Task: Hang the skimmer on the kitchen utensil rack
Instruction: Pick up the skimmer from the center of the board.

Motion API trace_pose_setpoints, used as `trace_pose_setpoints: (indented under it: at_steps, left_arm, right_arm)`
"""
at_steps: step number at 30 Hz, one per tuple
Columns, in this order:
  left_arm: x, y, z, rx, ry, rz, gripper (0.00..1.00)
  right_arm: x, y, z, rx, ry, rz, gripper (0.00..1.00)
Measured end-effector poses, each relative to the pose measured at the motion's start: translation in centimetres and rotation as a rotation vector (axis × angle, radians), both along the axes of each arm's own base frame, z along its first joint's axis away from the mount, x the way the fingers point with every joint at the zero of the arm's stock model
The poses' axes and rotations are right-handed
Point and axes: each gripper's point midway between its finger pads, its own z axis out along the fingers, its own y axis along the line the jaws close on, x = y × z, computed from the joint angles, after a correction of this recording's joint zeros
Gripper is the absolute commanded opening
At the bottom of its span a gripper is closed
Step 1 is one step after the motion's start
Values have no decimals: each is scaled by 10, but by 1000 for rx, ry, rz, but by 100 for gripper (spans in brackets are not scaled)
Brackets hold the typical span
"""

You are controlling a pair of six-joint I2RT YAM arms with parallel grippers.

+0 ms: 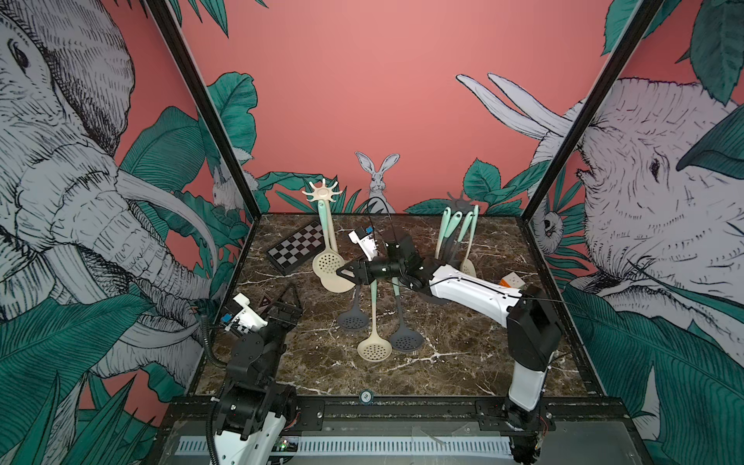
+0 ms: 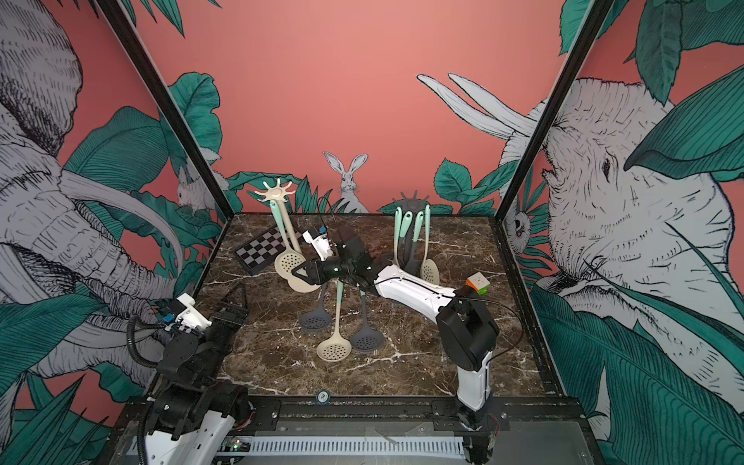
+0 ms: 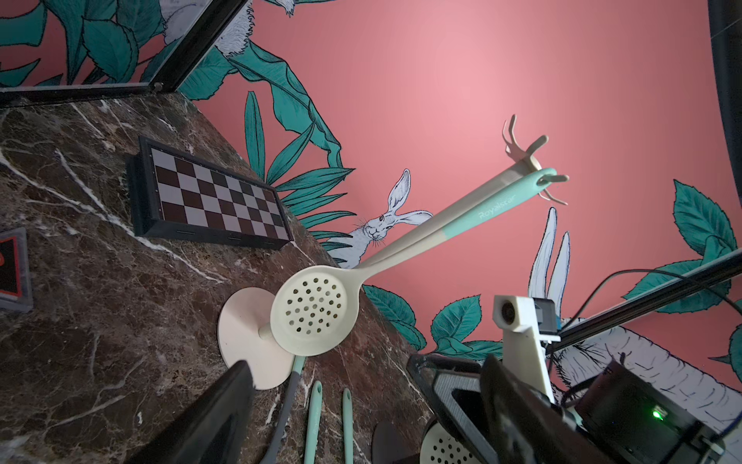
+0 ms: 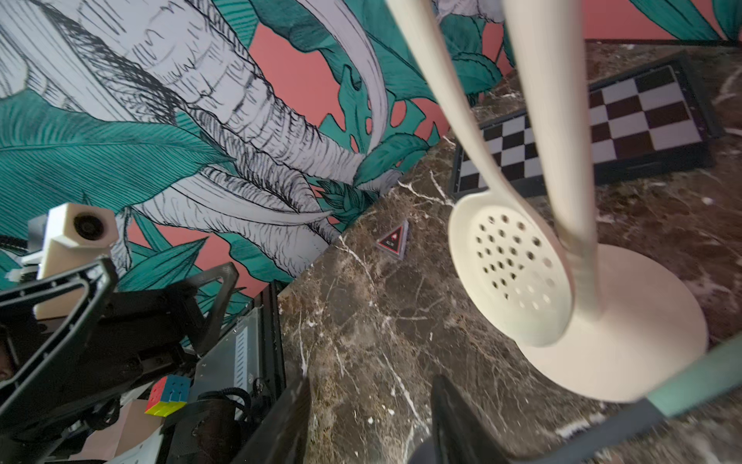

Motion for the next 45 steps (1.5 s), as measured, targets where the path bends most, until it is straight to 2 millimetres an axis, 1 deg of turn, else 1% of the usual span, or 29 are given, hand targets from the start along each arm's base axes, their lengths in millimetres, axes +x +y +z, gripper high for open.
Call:
trace_pose_setpoints:
  at_steps: [4,7,10,12,14,15,17,20,24,30,34,40,45]
  left_arm:
    - [0,0,0,0,1,2,90]
    - [2,0,-1,1,5,1,90]
    - [6,-1,-2,4,16,0,90]
    - [10,-3,-4,6,26,-1,90]
    - [14,-4,-5,8,34,-3,90]
    - [16,-5,-6,9,39,-6,90]
    - [20,-6,-7,11,48,-10,90]
    - [23,-8,-8,13,55,-14,90]
    - [24,-9,-6,10,47,-18,90]
    - [24,-9,-4,8,38,-17,90]
    - [24,-8,-3,7,36,-16,90]
    - [24,-8,-3,8,36,-13,90]
    - [24,-8,-3,7,36,-13,90]
  right_arm:
    - [-16,-21,-3,-43,-8,-8,48]
    - [-35,-36,-15,-115,-58,15,48]
    - [-65,-39,-38,-225,-128,77,48]
    - [-88,-38,-58,-300,-172,134,49]
    - [-106,-38,-76,-362,-204,183,50]
    - [-113,-40,-85,-396,-217,200,50]
    - [-119,-42,-97,-444,-243,220,51]
    - [-115,-42,-112,-514,-280,223,51]
    - [-106,-35,-131,-594,-333,222,52]
    - [-103,-27,-154,-658,-361,241,51]
    - [-97,-24,-164,-688,-373,234,50]
    - [-86,-16,-167,-706,-402,216,45]
    - [-83,-13,-173,-726,-418,218,40]
